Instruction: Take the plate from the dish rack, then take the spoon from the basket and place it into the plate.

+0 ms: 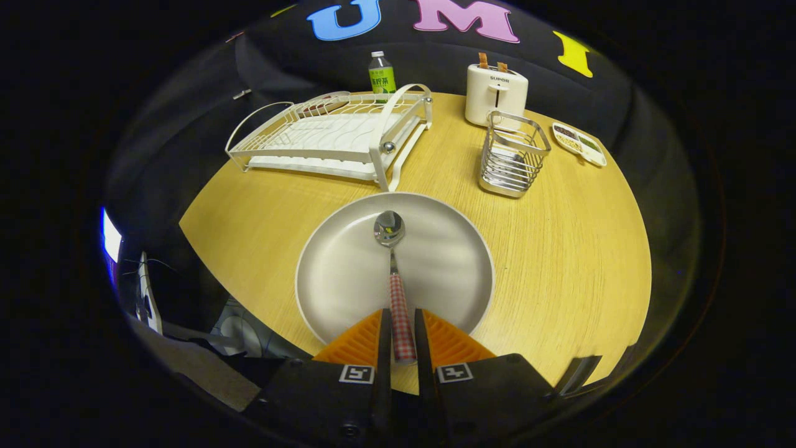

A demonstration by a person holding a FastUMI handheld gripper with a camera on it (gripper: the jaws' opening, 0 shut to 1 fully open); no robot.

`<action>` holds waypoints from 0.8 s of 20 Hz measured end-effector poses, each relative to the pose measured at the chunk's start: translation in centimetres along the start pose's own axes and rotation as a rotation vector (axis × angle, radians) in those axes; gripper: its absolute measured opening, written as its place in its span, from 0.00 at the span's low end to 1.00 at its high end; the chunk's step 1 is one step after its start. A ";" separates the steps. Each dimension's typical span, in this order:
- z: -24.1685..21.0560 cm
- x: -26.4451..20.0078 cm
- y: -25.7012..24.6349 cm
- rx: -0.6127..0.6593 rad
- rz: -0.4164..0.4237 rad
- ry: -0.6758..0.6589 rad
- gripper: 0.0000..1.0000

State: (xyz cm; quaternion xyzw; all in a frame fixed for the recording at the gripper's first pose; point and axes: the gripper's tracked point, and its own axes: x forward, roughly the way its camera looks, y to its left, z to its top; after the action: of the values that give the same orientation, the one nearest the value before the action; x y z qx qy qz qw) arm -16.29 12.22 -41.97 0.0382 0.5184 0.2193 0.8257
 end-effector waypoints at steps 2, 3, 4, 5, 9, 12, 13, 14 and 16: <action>0.0 -0.1 -0.5 0.021 -0.028 -0.007 0.28; 0.1 -0.3 -0.6 0.031 -0.031 -0.016 0.31; 0.1 -0.5 -0.5 0.042 -0.028 -0.022 0.41; 0.1 -0.6 -0.5 0.051 -0.026 -0.027 0.56; 0.2 -1.3 -0.6 0.068 -0.029 -0.045 0.91; 1.3 -2.1 -0.7 0.064 -0.037 -0.078 0.88; 2.1 -2.7 -0.9 0.055 -0.047 -0.102 0.89; 3.1 -3.3 -1.1 0.047 -0.057 -0.132 0.89; 5.8 -5.0 -1.4 0.030 -0.076 -0.202 0.91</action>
State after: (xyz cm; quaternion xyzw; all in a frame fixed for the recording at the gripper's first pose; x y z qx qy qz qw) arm -12.63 9.95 -35.55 0.0526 0.4368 0.1750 0.8808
